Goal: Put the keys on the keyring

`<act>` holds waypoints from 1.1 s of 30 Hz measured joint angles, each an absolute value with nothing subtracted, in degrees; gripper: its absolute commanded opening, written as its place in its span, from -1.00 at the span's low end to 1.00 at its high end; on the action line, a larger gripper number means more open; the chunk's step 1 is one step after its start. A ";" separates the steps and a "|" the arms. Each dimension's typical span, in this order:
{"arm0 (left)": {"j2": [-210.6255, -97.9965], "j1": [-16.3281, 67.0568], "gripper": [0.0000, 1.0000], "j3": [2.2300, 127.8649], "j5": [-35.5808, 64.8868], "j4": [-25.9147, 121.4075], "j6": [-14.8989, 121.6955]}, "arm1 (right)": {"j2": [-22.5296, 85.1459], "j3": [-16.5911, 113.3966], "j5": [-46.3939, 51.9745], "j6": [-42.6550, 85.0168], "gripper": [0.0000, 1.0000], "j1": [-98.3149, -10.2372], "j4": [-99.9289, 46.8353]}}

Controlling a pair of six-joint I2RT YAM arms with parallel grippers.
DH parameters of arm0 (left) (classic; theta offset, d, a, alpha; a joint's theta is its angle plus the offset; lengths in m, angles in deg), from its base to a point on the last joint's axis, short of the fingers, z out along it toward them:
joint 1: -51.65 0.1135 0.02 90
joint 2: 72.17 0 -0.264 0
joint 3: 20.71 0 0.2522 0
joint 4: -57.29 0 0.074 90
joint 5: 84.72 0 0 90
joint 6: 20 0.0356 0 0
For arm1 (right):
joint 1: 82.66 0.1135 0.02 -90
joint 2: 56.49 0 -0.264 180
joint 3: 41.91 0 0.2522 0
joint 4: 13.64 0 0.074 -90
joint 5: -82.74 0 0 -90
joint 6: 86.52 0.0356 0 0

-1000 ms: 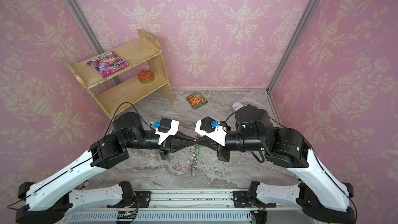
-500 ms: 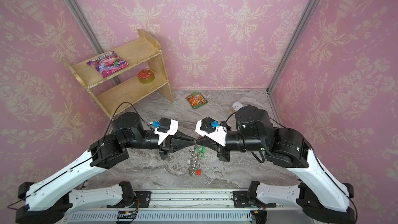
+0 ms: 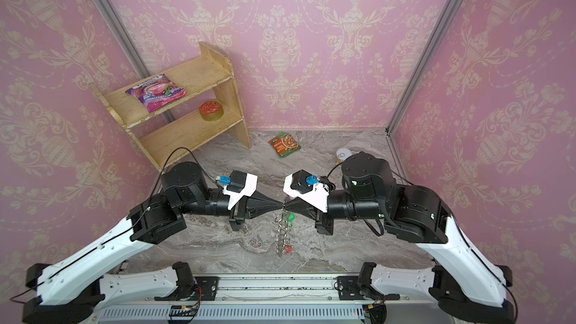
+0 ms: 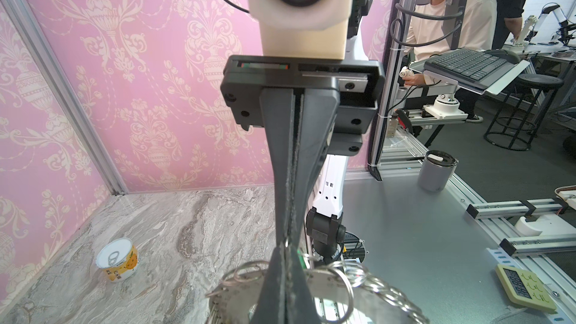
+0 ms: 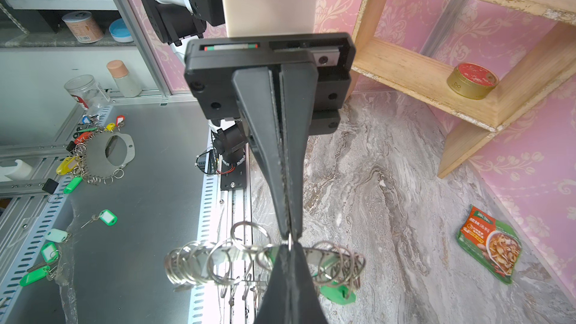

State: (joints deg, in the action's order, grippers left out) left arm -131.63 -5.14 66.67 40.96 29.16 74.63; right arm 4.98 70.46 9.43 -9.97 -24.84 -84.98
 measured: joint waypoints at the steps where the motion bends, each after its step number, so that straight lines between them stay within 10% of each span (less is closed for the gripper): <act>1: -131.63 -5.14 -1.00 66.67 40.96 29.18 74.65 | 4.98 70.46 9.40 -9.97 -0.70 -24.84 -84.96; 7: -131.00 -5.14 -1.00 65.82 40.48 31.12 74.67 | 3.32 69.26 7.72 -9.77 -0.25 -24.84 -82.57; 33: -130.03 -5.14 -1.00 62.96 39.91 46.93 73.47 | -1.73 61.98 9.29 -3.72 -0.45 -24.95 -73.33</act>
State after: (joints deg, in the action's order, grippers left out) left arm -130.03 -5.14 62.96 39.91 46.93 73.47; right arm -1.73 61.98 9.29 -3.72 -24.95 -73.33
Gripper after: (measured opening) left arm 0.043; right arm 0.328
